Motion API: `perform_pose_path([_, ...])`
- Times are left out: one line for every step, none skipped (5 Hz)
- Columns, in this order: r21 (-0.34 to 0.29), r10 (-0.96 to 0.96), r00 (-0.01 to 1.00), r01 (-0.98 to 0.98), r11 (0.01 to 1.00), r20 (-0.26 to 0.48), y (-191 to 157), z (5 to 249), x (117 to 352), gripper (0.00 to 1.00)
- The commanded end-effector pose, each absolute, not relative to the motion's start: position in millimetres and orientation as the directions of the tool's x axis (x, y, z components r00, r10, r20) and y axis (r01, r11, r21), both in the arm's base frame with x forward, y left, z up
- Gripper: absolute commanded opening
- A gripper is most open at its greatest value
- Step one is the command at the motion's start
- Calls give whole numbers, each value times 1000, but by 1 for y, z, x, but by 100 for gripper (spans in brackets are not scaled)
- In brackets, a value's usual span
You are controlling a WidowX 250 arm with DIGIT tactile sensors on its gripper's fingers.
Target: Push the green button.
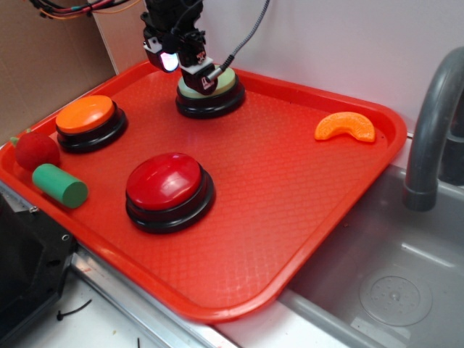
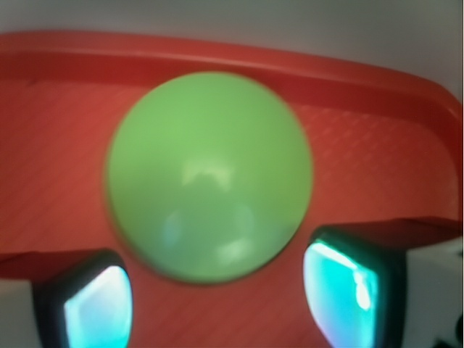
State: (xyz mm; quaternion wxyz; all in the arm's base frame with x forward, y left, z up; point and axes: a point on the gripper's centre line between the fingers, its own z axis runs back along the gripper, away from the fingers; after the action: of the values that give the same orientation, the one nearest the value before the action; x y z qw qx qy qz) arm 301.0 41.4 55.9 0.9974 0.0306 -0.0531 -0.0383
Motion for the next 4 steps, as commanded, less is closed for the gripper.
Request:
perform_pose_path([53, -80, 988, 73, 996, 129, 39, 55, 315, 100])
perform_pose_path([54, -84, 987, 78, 996, 135, 38, 64, 311, 100])
perform_pose_path([114, -70, 989, 55, 992, 127, 37, 90, 303, 100])
perform_pose_path([164, -63, 991, 43, 986, 119, 36, 113, 293, 100])
